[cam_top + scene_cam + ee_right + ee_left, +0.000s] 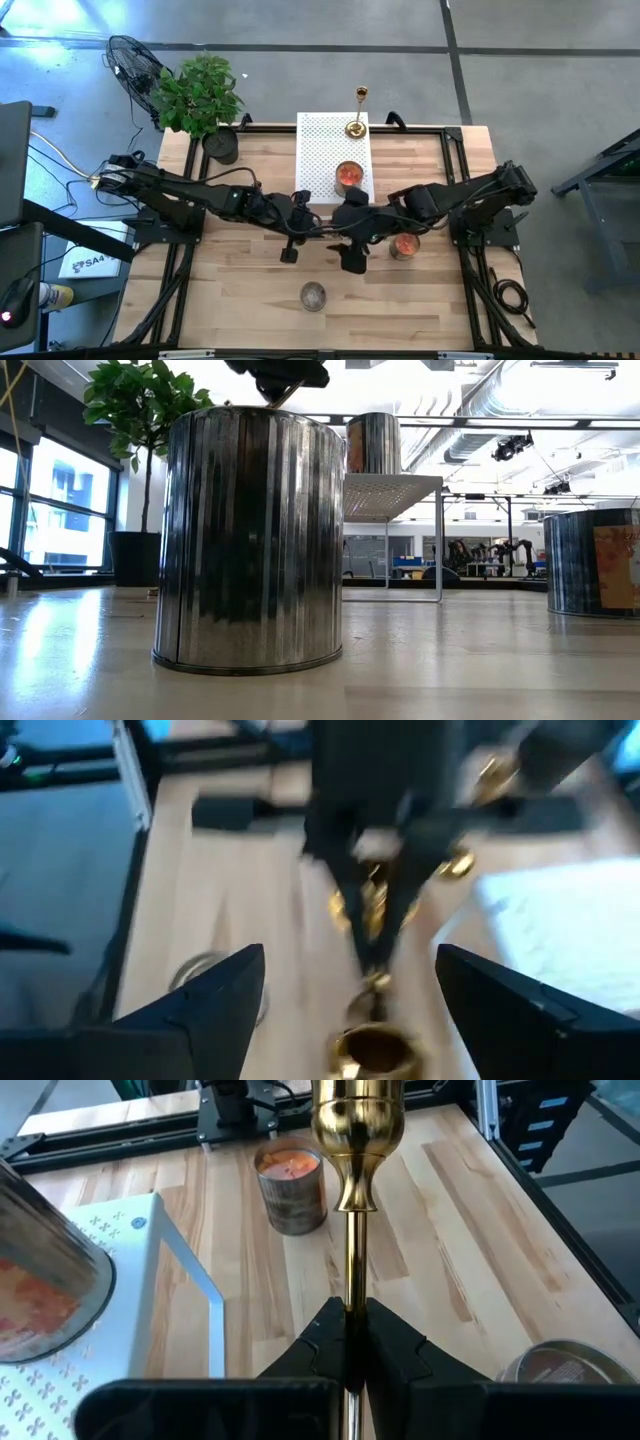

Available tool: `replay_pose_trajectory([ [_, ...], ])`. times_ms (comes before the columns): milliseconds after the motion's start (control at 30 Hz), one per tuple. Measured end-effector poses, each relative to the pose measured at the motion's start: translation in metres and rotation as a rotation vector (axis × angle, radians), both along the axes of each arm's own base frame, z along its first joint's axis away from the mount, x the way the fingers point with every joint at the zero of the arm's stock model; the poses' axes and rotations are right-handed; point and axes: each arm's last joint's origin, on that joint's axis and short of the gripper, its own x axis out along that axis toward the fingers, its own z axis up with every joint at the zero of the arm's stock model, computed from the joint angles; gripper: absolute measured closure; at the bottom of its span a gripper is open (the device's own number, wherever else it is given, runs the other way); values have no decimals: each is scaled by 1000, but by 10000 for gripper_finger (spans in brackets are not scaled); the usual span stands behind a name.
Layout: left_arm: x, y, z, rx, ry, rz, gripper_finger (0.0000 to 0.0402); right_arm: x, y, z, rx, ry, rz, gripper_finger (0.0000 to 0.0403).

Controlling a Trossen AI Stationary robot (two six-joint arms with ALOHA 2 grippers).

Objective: Pick & Place candle stick holders
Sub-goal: Put the bottom golden candle holder on the shelf

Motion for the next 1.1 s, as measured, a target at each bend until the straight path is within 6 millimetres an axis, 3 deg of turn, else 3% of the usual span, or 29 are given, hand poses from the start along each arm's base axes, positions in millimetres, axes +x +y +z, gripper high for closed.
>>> replay_pose_trajectory([
  [300,2,-1,10,-70,-84,22,392,-52,15,59,-221,-238,-89,110],
  [500,-22,6,39,-15,-176,85,392,-97,42,79,-250,-337,-119,110],
  [667,-60,17,79,61,-332,169,392,-119,67,77,-295,-361,-148,110],
  [833,-94,34,114,182,-518,328,392,-126,83,69,-330,-366,-178,109],
  [933,-102,47,126,199,-610,362,392,-125,90,64,-354,-365,-185,109],
  [1100,-104,88,131,216,-661,426,392,-117,95,57,-400,-356,-210,109],
])
